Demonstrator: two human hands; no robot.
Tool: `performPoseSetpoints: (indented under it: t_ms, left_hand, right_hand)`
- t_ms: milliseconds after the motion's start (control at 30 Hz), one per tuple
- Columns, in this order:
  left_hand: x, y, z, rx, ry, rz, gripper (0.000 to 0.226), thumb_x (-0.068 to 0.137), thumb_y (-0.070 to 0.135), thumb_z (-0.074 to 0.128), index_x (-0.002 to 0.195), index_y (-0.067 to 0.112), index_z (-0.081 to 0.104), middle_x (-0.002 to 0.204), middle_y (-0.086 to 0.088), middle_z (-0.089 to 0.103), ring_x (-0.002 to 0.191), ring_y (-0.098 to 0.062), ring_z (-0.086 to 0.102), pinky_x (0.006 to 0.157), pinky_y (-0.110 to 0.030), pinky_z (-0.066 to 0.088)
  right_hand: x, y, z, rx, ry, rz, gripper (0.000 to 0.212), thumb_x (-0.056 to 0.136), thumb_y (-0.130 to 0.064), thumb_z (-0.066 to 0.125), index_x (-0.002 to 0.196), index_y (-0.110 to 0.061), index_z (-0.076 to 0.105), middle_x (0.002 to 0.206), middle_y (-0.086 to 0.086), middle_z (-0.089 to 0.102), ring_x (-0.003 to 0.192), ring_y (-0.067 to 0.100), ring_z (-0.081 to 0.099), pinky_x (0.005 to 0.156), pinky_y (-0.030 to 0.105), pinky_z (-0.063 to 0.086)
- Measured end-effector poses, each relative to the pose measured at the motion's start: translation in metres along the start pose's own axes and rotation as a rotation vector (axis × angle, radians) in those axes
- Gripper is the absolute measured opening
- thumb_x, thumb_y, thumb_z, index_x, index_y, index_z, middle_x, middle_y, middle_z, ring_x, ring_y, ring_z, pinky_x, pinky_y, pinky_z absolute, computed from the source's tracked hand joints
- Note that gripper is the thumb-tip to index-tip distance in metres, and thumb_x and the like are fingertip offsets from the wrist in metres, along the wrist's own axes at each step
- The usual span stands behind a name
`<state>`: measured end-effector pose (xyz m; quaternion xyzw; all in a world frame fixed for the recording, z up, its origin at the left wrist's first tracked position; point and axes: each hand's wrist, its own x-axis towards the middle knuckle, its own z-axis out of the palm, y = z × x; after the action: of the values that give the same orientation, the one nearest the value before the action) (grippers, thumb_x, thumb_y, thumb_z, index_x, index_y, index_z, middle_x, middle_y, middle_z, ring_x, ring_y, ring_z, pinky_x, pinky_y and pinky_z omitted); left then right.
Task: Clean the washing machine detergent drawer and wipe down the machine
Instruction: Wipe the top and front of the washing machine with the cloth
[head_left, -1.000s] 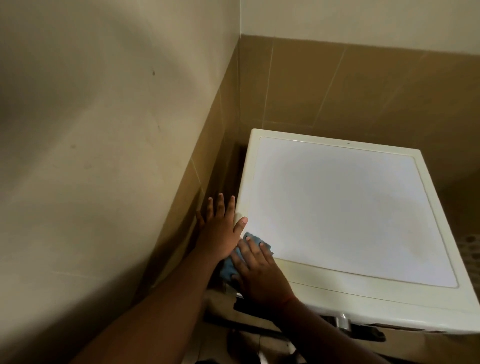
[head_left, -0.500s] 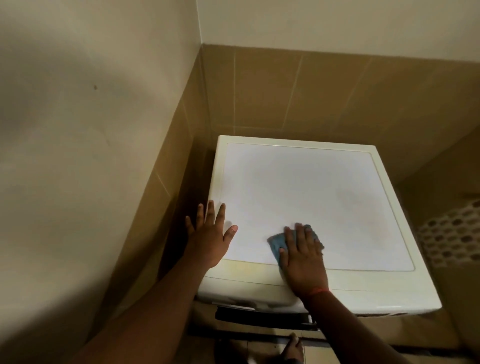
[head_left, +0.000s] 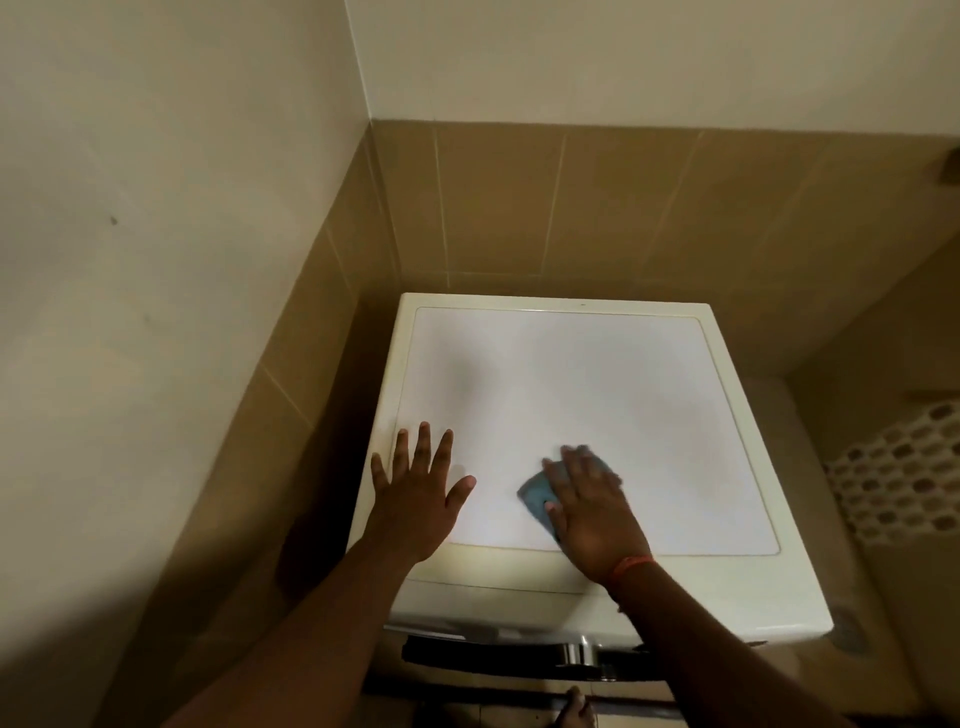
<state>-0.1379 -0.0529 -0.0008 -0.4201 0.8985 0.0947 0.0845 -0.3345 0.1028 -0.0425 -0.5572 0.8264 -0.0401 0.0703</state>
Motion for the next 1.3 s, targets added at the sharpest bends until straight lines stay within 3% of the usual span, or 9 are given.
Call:
performPoseSetpoints:
  t_ms: [300, 433, 567, 667, 800, 933, 1067, 1200, 1300]
  left_hand:
    - [-0.001, 0.043, -0.017, -0.036, 0.038, -0.078, 0.104, 0.065, 0.077, -0.036, 0.154, 0.03, -0.011, 0.164, -0.005, -0.011, 0.151, -0.033, -0.008, 0.117, -0.061, 0.004]
    - [-0.004, 0.064, -0.015, -0.056, 0.069, -0.108, 0.094, 0.076, 0.076, -0.027, 0.154, 0.029, -0.003, 0.164, -0.008, 0.003, 0.151, -0.035, 0.003, 0.115, -0.063, 0.011]
    - [-0.009, 0.079, -0.016, -0.05, 0.04, -0.156, 0.086, 0.081, 0.074, -0.023, 0.152, 0.028, -0.005, 0.163, -0.008, 0.004, 0.15, -0.035, 0.009, 0.114, -0.062, 0.013]
    - [-0.014, 0.083, -0.016, -0.034, 0.066, -0.171, 0.088, 0.078, 0.073, -0.027, 0.151, 0.026, -0.01, 0.161, -0.004, -0.009, 0.151, -0.033, 0.002, 0.116, -0.061, 0.007]
    - [-0.022, 0.085, -0.018, -0.038, 0.03, -0.179, 0.092, 0.062, 0.076, -0.039, 0.142, 0.032, -0.029, 0.157, 0.002, -0.027, 0.149, -0.027, -0.018, 0.117, -0.056, -0.007]
    - [-0.029, 0.084, -0.017, -0.008, 0.004, -0.178, 0.091, 0.062, 0.075, -0.04, 0.142, 0.031, -0.031, 0.162, 0.0, -0.021, 0.149, -0.028, -0.017, 0.117, -0.056, -0.006]
    - [-0.027, 0.076, -0.021, -0.004, 0.011, -0.147, 0.09, 0.063, 0.075, -0.038, 0.141, 0.032, -0.03, 0.158, 0.001, -0.026, 0.149, -0.028, -0.017, 0.117, -0.056, -0.006]
    - [-0.017, 0.063, -0.024, 0.004, 0.023, -0.12, 0.095, 0.061, 0.076, -0.041, 0.143, 0.031, -0.028, 0.162, -0.002, -0.021, 0.15, -0.029, -0.016, 0.117, -0.058, -0.004]
    - [-0.01, 0.051, -0.026, 0.004, 0.032, -0.083, 0.1, 0.065, 0.076, -0.038, 0.151, 0.031, -0.018, 0.163, -0.004, -0.015, 0.15, -0.031, -0.012, 0.117, -0.059, 0.0]
  right_hand:
    - [-0.012, 0.005, -0.004, 0.021, 0.039, 0.005, 0.056, 0.096, -0.045, 0.035, 0.145, -0.02, 0.043, 0.152, 0.014, 0.038, 0.142, 0.036, 0.032, 0.113, 0.053, 0.03]
    - [-0.014, 0.006, -0.002, -0.071, -0.054, -0.357, 0.057, 0.095, -0.051, 0.04, 0.146, -0.026, 0.041, 0.153, 0.008, 0.038, 0.143, 0.032, 0.032, 0.109, 0.053, 0.037]
    - [-0.007, 0.014, -0.001, 0.028, -0.029, -0.112, 0.057, 0.095, -0.048, 0.041, 0.144, -0.02, 0.044, 0.152, 0.014, 0.039, 0.142, 0.038, 0.032, 0.109, 0.057, 0.035]
    - [-0.008, 0.016, 0.002, -0.058, -0.049, -0.431, 0.055, 0.097, -0.051, 0.037, 0.145, -0.023, 0.043, 0.152, 0.01, 0.04, 0.141, 0.035, 0.035, 0.108, 0.054, 0.037]
    - [0.003, 0.027, -0.001, 0.071, 0.013, -0.14, 0.056, 0.093, -0.047, 0.042, 0.141, -0.02, 0.049, 0.15, 0.014, 0.043, 0.14, 0.038, 0.035, 0.11, 0.055, 0.034]
    - [-0.012, 0.018, 0.006, -0.027, 0.028, -0.46, 0.054, 0.095, -0.047, 0.04, 0.143, -0.023, 0.046, 0.153, 0.01, 0.04, 0.141, 0.034, 0.034, 0.112, 0.052, 0.032]
    - [0.001, 0.025, 0.0, 0.082, 0.06, -0.085, 0.054, 0.095, -0.044, 0.037, 0.143, -0.02, 0.047, 0.152, 0.013, 0.041, 0.142, 0.036, 0.032, 0.113, 0.05, 0.018]
    - [-0.01, 0.002, 0.006, -0.015, 0.007, -0.376, 0.055, 0.097, -0.049, 0.036, 0.147, -0.026, 0.041, 0.155, 0.008, 0.035, 0.145, 0.032, 0.027, 0.112, 0.048, 0.016]
    - [0.009, 0.007, -0.001, -0.006, 0.048, -0.177, 0.055, 0.096, -0.048, 0.038, 0.145, -0.024, 0.045, 0.153, 0.009, 0.039, 0.143, 0.033, 0.03, 0.113, 0.047, 0.02]
